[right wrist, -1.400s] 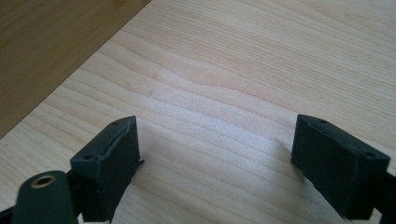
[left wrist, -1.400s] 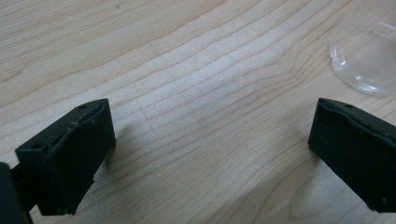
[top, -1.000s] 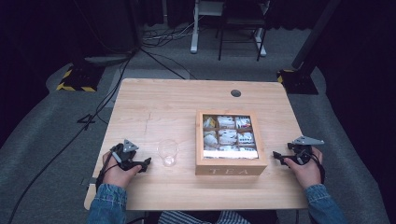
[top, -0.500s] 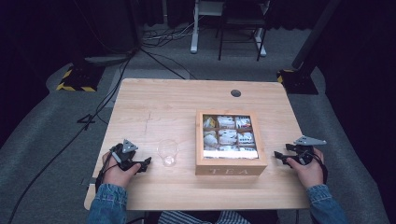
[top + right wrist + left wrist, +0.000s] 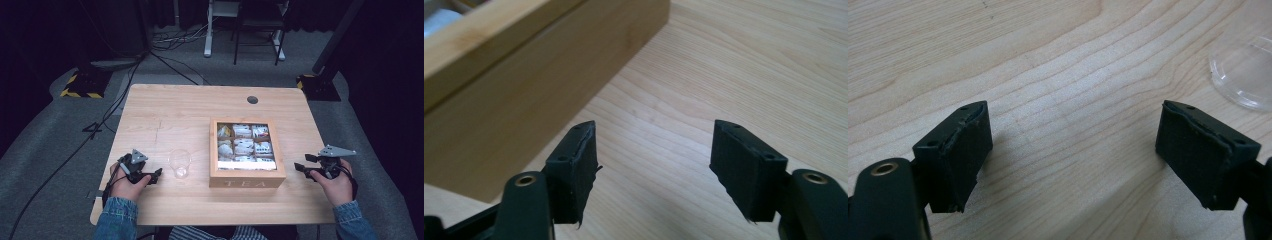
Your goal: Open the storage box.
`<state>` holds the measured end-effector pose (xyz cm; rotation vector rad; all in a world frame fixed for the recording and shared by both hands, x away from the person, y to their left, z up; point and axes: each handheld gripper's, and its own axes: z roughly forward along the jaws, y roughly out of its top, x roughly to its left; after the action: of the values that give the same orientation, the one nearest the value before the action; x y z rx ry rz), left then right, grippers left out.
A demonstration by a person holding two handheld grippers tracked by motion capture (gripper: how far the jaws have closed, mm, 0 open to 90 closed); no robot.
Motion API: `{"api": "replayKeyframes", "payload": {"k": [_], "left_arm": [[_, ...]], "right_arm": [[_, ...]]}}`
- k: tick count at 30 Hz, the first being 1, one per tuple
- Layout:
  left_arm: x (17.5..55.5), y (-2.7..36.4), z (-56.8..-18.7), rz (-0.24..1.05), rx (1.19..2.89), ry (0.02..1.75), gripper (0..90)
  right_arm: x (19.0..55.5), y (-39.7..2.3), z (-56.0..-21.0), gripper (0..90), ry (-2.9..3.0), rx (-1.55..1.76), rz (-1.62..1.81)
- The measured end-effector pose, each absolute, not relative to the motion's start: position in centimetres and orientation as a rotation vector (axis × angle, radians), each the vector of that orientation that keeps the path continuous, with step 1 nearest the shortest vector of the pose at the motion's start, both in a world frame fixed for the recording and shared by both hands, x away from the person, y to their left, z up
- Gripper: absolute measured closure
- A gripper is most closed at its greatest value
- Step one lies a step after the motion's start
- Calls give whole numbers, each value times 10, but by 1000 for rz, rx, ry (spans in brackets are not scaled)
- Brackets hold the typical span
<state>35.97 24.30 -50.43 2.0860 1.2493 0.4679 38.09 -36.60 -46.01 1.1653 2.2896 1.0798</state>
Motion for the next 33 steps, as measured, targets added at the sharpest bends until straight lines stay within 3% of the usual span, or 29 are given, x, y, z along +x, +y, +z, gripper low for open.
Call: {"api": "replayKeyframes", "payload": {"k": [13, 33], "left_arm": [[360, 243, -504, 468, 2086, 1249, 154], [360, 242, -504, 475, 2082, 1254, 155]], "right_arm": [[348, -349, -433, 384, 2320, 1116, 1154], [323, -327, -429, 573, 2500, 934, 1209]]}}
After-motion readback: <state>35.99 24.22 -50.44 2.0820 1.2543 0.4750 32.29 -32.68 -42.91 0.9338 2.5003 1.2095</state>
